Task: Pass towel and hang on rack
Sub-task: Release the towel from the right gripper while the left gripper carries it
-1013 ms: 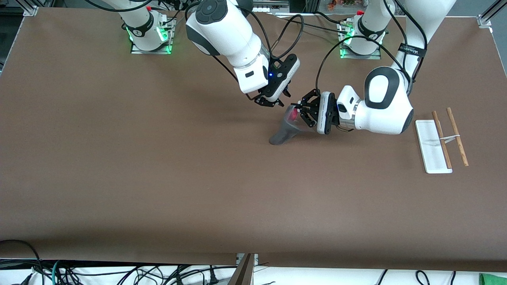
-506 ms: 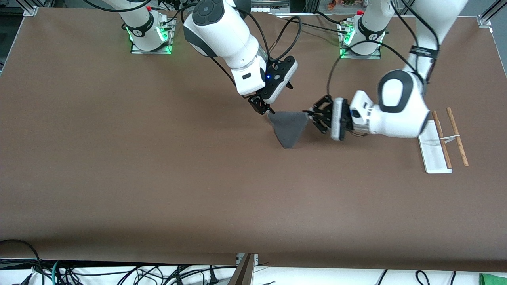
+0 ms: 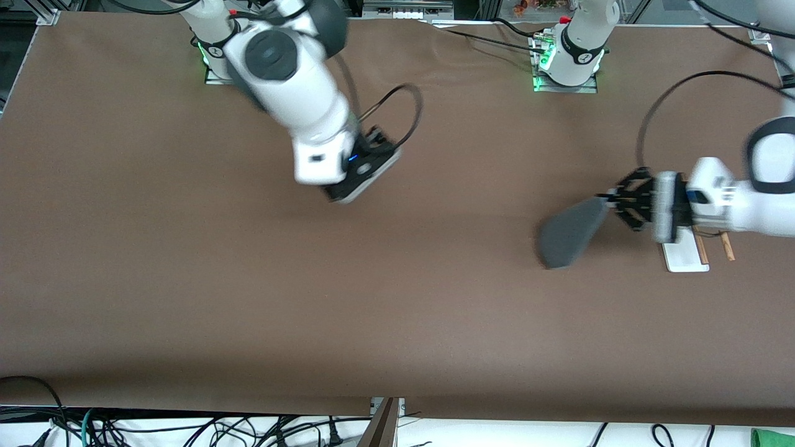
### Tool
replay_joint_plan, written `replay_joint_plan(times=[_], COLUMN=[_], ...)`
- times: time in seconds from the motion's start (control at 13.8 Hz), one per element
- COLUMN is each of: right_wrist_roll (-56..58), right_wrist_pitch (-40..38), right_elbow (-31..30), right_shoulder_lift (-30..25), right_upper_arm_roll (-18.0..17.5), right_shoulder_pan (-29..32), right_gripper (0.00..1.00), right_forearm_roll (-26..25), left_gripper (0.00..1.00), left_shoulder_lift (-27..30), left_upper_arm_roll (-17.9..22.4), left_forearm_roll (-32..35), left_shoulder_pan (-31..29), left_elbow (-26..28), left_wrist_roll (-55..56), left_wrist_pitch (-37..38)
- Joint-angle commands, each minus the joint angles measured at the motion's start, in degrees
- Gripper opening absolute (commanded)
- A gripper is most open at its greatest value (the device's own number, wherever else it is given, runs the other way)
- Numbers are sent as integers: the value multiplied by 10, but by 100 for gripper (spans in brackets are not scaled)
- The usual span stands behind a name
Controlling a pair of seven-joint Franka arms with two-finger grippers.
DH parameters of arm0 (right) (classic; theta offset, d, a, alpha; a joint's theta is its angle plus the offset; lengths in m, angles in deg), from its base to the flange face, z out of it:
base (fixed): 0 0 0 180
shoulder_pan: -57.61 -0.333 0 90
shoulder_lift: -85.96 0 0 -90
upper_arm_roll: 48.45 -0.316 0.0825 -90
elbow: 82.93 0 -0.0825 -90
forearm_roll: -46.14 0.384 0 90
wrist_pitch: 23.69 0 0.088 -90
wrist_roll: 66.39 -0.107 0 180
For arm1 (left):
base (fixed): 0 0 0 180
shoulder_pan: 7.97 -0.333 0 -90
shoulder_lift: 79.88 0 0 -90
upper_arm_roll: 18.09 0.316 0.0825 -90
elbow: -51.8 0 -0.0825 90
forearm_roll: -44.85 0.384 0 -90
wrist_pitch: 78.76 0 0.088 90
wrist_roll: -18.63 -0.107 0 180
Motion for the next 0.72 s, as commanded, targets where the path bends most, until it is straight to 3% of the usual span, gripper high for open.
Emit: replay_joint_plan(times=[0.0,0.14,0.29,0.51,0.65], right_wrist_roll=[-6,-4,-4,-2,-3], right_wrist_pitch=[-96,-145,-152,-204,-226], right_elbow=[-4,-5,-7,-9,-12], right_shoulder_lift=[-59,-103,-139,-164,-185], right_upper_arm_roll=[12,81,127,184,192], right_shoulder_pan=[67,69,86,106,125], right_gripper=[100,100,100,100,100], right_forearm_roll=[6,6,6,6,-6], left_gripper=[0,0,0,0,0], left_shoulder_lift=[-18,-20,-20,-45,-74], left_upper_arm_roll=[-9,-6,-6,-2,8], left_forearm_roll=[48,102,139,154,165], left_shoulder_pan=[-60,-97,-133,-193,-208], left_elbow=[-69,-127,-147,-159,-172], left_wrist_roll=[0,-4,-26,-91,-102], left_wrist_pitch=[56,79,90,77,64])
